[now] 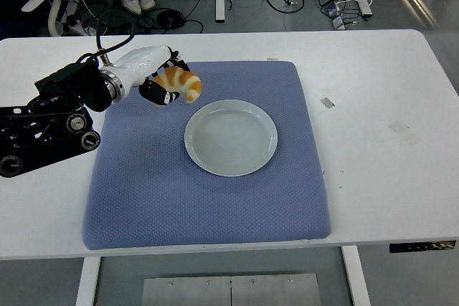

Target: Place the bread on the plate

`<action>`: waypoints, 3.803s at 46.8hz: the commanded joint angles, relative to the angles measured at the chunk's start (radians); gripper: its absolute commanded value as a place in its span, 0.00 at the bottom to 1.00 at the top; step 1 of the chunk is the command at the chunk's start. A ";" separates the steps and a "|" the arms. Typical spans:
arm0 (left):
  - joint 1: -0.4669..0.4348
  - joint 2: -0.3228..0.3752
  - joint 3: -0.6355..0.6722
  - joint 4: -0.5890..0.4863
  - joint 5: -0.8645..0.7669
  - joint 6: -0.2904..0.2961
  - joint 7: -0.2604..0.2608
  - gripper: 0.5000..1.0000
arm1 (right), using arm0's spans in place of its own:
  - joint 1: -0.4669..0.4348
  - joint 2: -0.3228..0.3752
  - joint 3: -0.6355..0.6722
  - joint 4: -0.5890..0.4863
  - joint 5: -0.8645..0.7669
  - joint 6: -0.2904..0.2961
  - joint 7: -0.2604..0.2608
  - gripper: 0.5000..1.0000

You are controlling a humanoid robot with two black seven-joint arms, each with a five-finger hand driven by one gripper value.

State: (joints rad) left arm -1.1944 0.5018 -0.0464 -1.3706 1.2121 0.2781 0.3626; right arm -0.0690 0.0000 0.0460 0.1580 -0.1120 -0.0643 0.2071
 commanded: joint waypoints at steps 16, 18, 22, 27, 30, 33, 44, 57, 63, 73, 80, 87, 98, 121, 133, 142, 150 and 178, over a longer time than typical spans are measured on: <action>-0.010 -0.138 0.019 -0.001 0.053 -0.002 0.001 0.09 | 0.000 0.000 0.000 0.000 0.000 0.000 0.000 1.00; -0.010 -0.140 0.019 -0.001 0.060 -0.008 0.001 0.09 | 0.000 0.000 0.000 0.000 0.000 0.000 0.000 1.00; -0.010 -0.140 0.020 -0.001 0.073 -0.019 0.001 0.09 | 0.000 0.000 0.000 0.000 0.000 0.000 0.000 1.00; -0.010 -0.141 0.033 -0.001 0.104 -0.020 0.001 0.10 | 0.000 0.000 0.000 0.000 0.000 0.000 0.000 1.00; -0.010 -0.141 0.059 -0.001 0.109 -0.020 0.001 0.11 | 0.000 0.000 0.000 0.000 0.000 0.000 0.000 1.00; -0.008 -0.144 0.066 -0.001 0.109 -0.020 0.001 0.11 | 0.000 0.000 0.000 0.000 0.000 0.000 0.000 1.00; -0.007 -0.158 0.080 -0.001 0.110 -0.020 0.001 0.11 | 0.000 0.000 0.000 0.000 0.000 0.000 0.000 1.00; -0.005 -0.174 0.114 -0.001 0.132 -0.022 0.001 0.15 | 0.000 0.000 0.000 0.000 0.000 0.000 0.000 1.00; -0.007 -0.177 0.115 0.002 0.132 -0.022 0.001 0.19 | 0.000 0.000 0.000 0.000 0.000 0.000 0.000 1.00; -0.004 -0.177 0.122 0.002 0.132 -0.023 0.001 0.49 | 0.000 0.000 0.000 0.000 0.000 0.000 0.000 1.00; -0.004 -0.175 0.120 0.002 0.132 -0.025 0.001 0.74 | 0.000 0.000 0.000 0.000 0.000 0.000 0.000 1.00; -0.002 -0.174 0.120 0.002 0.129 -0.033 -0.001 0.94 | 0.000 0.000 0.000 0.000 0.000 0.000 0.000 1.00; -0.004 -0.172 0.112 0.001 0.112 -0.045 -0.002 0.94 | 0.000 0.000 0.000 0.000 0.000 0.000 0.000 1.00; -0.008 -0.114 -0.099 -0.001 -0.114 0.024 -0.062 0.92 | 0.000 0.000 0.000 0.000 0.000 0.000 0.000 1.00; 0.010 -0.005 -0.194 0.016 -0.287 0.061 -0.200 0.91 | 0.000 0.000 0.000 0.000 0.000 0.000 0.000 1.00; 0.053 0.093 -0.246 0.081 -0.468 0.061 -0.300 0.90 | 0.000 0.000 0.000 0.000 0.000 0.000 0.000 1.00; 0.122 0.168 -0.349 0.082 -0.540 0.059 -0.350 0.89 | 0.000 0.000 0.000 0.000 0.000 0.000 0.000 1.00; 0.415 0.172 -0.667 0.087 -0.548 0.064 -0.449 0.89 | 0.000 0.000 0.000 0.000 0.000 0.000 0.000 1.00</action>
State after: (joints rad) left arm -0.7868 0.6737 -0.7030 -1.2839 0.6654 0.3393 -0.0857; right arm -0.0690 0.0000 0.0460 0.1580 -0.1120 -0.0646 0.2071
